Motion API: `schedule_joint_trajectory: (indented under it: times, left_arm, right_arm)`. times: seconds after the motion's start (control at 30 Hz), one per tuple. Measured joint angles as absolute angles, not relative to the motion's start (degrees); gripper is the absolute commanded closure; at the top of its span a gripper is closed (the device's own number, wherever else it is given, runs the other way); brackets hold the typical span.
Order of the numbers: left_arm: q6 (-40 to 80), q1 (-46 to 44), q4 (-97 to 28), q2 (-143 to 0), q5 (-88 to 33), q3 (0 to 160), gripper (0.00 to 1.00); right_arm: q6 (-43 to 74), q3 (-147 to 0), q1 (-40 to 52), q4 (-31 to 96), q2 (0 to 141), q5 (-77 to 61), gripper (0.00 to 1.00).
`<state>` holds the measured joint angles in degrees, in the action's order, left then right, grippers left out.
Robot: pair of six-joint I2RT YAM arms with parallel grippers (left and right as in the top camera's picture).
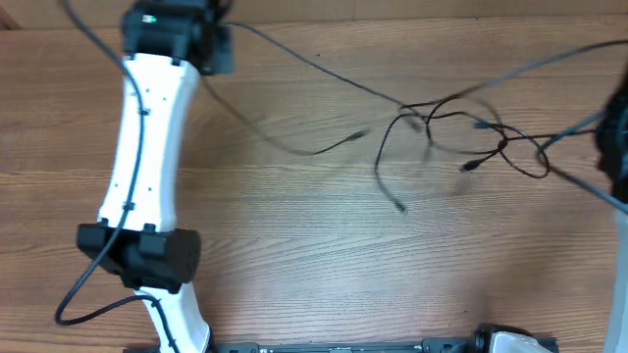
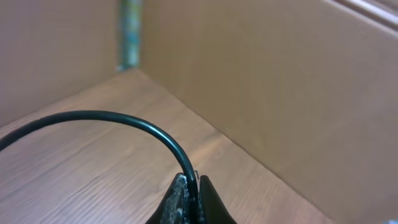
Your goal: Untangle cables
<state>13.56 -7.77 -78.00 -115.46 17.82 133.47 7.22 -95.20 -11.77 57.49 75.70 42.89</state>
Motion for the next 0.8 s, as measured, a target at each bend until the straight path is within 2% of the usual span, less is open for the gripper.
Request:
schedule_joint_trajectory:
  times: [0.2,0.37,0.8]
  left_arm:
    - [17.69,1.32,-78.02,-114.02,16.93,133.43,0.96]
    - [18.33,5.76,-77.62,-110.13,12.21,133.43,0.96]
    - [17.06,0.54,-74.50,-108.01,-2.79,133.40,0.96]
  right_arm:
    - [8.21,-95.20,-22.15,57.49,75.70,32.45,0.96]
    - [8.36,-95.20,-23.97,57.47,75.70,25.78,0.96]
    - [8.38,-95.20,-23.97,59.77,75.70,10.22,0.96]
